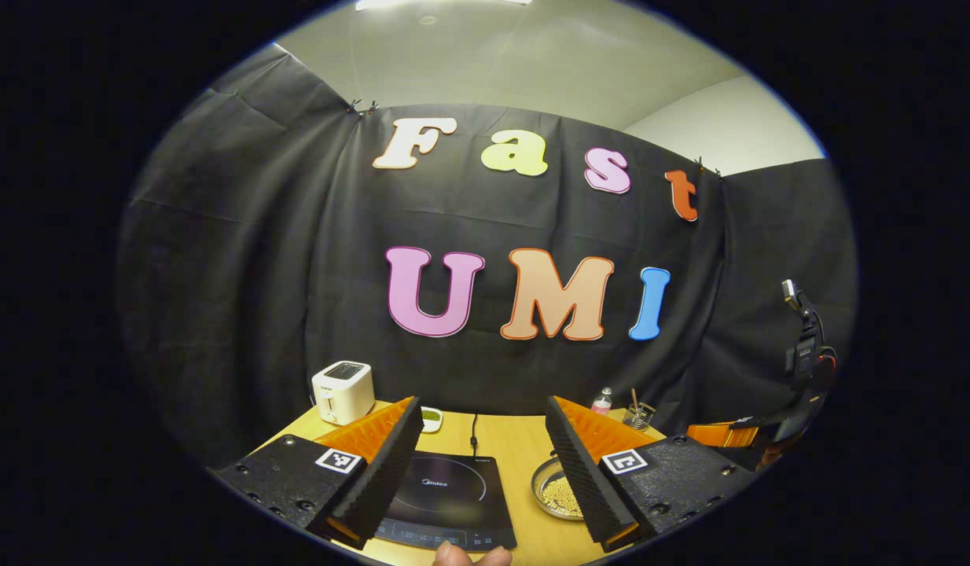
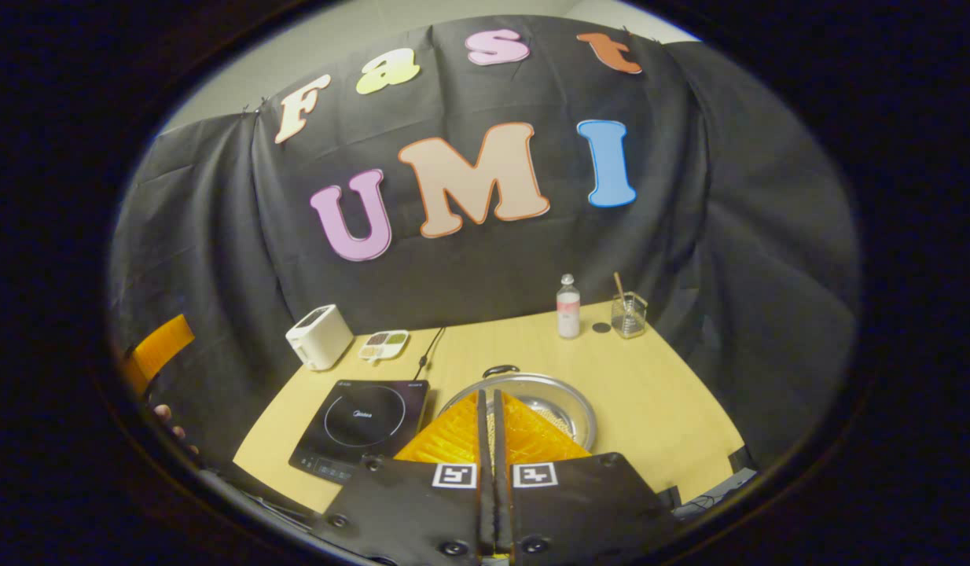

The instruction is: First push the handle of the pot to place it horizontally, then grasp the pot with both hands and set it on the induction cooktop.

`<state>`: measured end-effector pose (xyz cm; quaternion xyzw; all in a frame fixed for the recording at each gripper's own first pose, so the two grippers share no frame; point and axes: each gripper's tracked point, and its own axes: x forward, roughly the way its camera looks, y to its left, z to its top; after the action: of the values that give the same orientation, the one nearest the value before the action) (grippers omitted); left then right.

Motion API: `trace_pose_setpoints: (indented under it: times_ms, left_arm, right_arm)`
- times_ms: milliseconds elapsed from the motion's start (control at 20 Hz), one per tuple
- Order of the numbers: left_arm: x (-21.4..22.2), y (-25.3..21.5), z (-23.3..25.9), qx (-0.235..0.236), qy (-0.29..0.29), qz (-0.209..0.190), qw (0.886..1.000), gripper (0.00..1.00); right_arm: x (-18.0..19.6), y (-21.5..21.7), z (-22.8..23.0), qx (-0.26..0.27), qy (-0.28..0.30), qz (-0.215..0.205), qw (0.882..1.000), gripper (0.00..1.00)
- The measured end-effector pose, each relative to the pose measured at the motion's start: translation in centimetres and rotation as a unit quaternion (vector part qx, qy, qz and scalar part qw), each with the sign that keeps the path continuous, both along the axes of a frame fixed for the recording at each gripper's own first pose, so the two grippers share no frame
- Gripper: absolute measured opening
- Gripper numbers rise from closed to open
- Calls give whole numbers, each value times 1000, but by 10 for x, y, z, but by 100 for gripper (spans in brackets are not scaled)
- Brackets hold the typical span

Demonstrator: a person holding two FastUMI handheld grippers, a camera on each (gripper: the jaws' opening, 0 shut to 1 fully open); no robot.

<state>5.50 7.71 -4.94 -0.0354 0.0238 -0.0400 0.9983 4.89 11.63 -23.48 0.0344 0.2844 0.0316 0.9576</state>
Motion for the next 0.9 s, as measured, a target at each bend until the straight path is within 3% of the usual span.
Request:
trace_pose_setpoints:
  times_ms: [50,100,150,200,250,500,700,800,900]
  left_arm:
    - [2,2,-2,-5,1,4,1000,96]
    - [4,4,-4,-7,4,10,1000,92]
    - [7,7,-5,-7,6,17,1000,96]
    - [8,9,-8,-6,10,23,1000,92]
    - [9,7,-8,-8,11,25,1000,96]
    - [17,10,-20,-7,36,73,997,92]
    - [14,9,-32,13,63,110,992,96]
    - [11,10,-35,25,73,128,989,92]
    - [4,12,-38,33,84,149,985,99]
  right_arm:
    - [0,0,-14,-5,18,4,1000,3]
    - [0,4,-29,0,37,10,999,3]
    - [1,4,-40,2,55,8,998,3]
    - [4,3,-52,10,72,9,997,0]
    - [2,5,-61,18,83,13,996,0]
    - [-4,2,-118,35,162,47,985,0]
    - [-21,18,-151,47,208,108,971,0]
    - [-26,25,-165,50,219,137,965,0]
    - [-36,36,-179,59,238,167,955,0]
